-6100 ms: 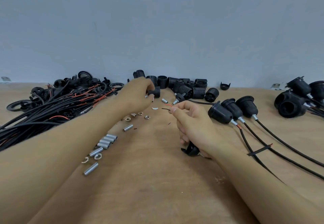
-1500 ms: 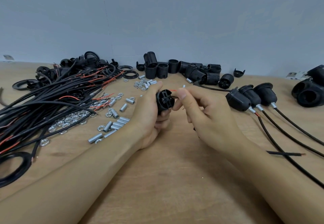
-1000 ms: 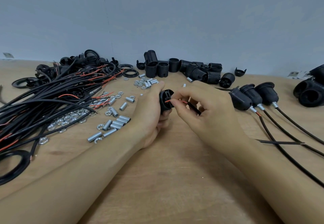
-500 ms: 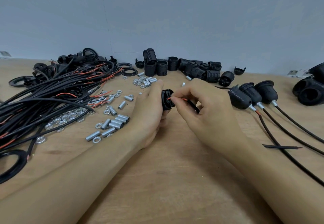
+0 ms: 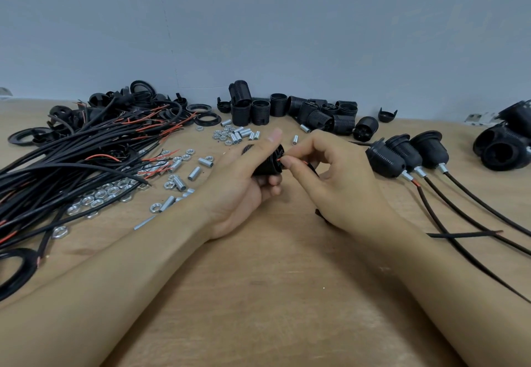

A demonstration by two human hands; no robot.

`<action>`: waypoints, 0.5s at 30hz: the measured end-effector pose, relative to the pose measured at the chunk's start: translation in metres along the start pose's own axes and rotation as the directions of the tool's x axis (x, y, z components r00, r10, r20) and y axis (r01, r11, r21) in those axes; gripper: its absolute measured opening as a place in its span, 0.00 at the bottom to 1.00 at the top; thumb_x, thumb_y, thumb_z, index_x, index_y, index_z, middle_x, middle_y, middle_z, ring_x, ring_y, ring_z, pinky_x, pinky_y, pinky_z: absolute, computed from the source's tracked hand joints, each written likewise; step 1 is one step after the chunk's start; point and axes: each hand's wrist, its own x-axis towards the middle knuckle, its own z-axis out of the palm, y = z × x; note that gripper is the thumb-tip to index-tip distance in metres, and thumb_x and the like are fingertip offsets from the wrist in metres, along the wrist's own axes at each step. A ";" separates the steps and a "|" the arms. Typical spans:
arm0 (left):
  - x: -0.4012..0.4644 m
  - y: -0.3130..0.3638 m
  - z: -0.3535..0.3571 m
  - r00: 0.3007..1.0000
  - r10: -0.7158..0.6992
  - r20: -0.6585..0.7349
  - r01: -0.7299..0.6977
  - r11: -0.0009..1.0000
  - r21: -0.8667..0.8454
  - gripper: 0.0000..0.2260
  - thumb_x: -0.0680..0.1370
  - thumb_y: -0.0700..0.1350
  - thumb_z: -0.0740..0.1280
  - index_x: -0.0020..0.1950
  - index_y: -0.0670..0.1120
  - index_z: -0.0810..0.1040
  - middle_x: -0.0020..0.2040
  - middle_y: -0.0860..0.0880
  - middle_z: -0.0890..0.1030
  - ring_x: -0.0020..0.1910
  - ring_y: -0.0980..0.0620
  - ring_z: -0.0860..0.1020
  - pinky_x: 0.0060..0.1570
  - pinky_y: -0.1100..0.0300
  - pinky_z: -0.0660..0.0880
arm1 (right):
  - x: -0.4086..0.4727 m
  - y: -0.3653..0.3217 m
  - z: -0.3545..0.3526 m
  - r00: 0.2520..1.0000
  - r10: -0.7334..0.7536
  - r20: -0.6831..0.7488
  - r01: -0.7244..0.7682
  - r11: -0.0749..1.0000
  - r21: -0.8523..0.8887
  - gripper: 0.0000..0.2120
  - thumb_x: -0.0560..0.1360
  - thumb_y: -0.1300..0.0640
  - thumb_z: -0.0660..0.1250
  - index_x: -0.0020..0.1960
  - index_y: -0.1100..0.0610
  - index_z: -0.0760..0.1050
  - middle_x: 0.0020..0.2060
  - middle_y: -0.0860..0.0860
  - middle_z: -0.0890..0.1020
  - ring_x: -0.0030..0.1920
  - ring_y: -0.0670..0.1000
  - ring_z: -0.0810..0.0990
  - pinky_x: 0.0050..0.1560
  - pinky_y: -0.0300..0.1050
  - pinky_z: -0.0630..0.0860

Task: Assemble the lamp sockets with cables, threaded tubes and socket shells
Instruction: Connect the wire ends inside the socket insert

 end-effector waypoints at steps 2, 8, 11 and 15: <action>-0.001 -0.001 0.000 1.000 0.007 0.028 -0.008 1.000 0.014 0.12 0.75 0.50 0.71 0.49 0.41 0.79 0.40 0.46 0.75 0.33 0.54 0.70 0.32 0.63 0.72 | -0.001 0.002 0.000 1.000 0.016 -0.004 -0.016 0.999 0.048 0.01 0.76 0.63 0.71 0.45 0.61 0.80 0.35 0.42 0.77 0.39 0.43 0.76 0.37 0.32 0.69; -0.001 0.001 -0.001 0.997 -0.081 0.000 0.081 0.997 -0.006 0.13 0.70 0.48 0.75 0.48 0.41 0.84 0.42 0.45 0.81 0.31 0.55 0.73 0.33 0.63 0.75 | 0.002 0.006 0.001 0.986 0.163 -0.036 -0.137 0.915 0.378 0.09 0.78 0.59 0.67 0.42 0.58 0.84 0.43 0.54 0.79 0.42 0.52 0.78 0.32 0.48 0.75; -0.002 0.001 0.000 0.996 -0.090 0.001 0.090 0.994 0.065 0.09 0.69 0.46 0.76 0.46 0.46 0.84 0.41 0.45 0.81 0.30 0.54 0.73 0.31 0.62 0.75 | 0.004 0.006 0.001 0.974 0.224 -0.025 -0.179 0.838 0.516 0.16 0.78 0.54 0.62 0.37 0.55 0.84 0.43 0.57 0.78 0.42 0.53 0.79 0.34 0.44 0.75; -0.004 0.003 0.001 0.999 -0.036 -0.018 0.039 0.989 0.141 0.02 0.69 0.43 0.73 0.39 0.49 0.84 0.39 0.46 0.82 0.28 0.53 0.72 0.28 0.62 0.73 | 0.005 0.010 0.005 0.973 0.232 0.016 -0.199 0.795 0.573 0.18 0.79 0.52 0.58 0.39 0.57 0.82 0.39 0.54 0.81 0.39 0.53 0.78 0.36 0.47 0.74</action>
